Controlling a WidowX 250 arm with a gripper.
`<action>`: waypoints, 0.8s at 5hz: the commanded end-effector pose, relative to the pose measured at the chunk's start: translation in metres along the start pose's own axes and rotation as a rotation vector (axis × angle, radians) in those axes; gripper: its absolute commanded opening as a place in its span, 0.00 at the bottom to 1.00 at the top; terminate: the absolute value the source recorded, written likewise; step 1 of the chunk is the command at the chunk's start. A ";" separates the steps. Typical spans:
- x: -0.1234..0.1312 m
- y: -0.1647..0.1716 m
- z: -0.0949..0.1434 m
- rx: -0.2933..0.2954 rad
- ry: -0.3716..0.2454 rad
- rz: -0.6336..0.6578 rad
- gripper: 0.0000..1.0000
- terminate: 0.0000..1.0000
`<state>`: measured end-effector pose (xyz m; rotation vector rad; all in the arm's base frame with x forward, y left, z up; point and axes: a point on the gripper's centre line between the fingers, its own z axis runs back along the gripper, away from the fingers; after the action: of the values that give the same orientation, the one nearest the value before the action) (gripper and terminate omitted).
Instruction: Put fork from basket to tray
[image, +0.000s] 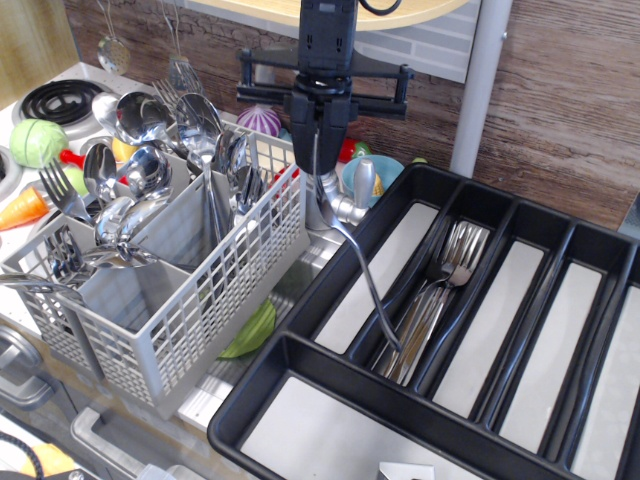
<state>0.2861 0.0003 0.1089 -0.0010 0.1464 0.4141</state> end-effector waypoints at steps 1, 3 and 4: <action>0.001 0.001 0.000 -0.020 -0.030 0.003 0.00 0.00; 0.011 -0.022 -0.015 0.095 -0.021 0.118 0.00 0.00; 0.025 -0.045 -0.033 0.119 -0.036 0.143 0.00 0.00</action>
<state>0.3269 -0.0302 0.0640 0.1776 0.1338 0.5231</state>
